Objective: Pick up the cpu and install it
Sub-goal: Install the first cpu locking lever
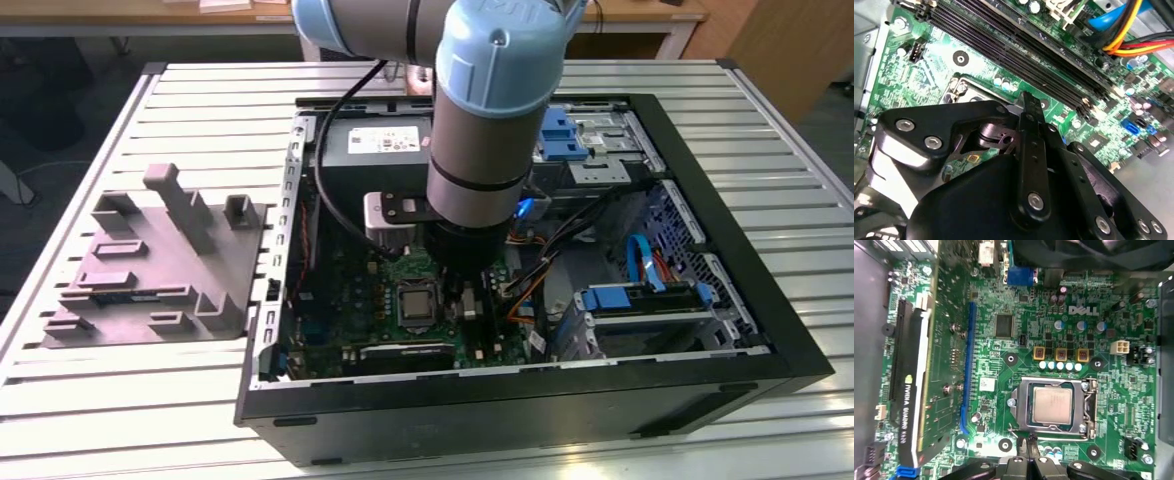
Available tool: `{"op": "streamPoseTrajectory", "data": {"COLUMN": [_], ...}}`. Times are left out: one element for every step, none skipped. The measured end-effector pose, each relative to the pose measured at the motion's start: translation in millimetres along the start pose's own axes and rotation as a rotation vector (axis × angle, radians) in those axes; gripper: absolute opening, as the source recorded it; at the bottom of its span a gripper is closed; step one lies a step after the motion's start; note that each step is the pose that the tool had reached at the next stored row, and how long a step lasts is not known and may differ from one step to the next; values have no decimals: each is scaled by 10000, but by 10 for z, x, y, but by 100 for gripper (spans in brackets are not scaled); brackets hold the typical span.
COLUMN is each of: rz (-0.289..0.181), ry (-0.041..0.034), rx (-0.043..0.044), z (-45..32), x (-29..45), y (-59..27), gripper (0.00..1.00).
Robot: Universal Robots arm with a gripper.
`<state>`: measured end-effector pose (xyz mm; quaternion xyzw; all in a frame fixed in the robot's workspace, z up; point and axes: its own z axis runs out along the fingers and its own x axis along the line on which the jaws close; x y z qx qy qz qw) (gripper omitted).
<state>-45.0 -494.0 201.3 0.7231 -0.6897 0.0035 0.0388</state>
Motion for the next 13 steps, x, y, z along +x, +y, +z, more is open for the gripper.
{"op": "streamPoseTrajectory", "data": {"rz": [0,0,0,0,-1,-1,-1,0,-1,-1,-1,0,-1], "ry": [-4,-7,-9,-8,-12,-13,-14,-14,-14,-16,-18,-19,-19], "rx": [0,1,1,0,1,2,2,1,1,1,1,1,1], "z": [-26,-50,-71,-87,-90,-90,-90,-90,-91,-91,-91,-91,-91], "x": [1,3,4,5,5,5,5,5,5,5,5,5,5], "y": [1,3,4,4,4,4,4,4,4,5,5,5,5], "gripper": [11,11,11,11,11,11,11,11,11,11,11,11,11]}}
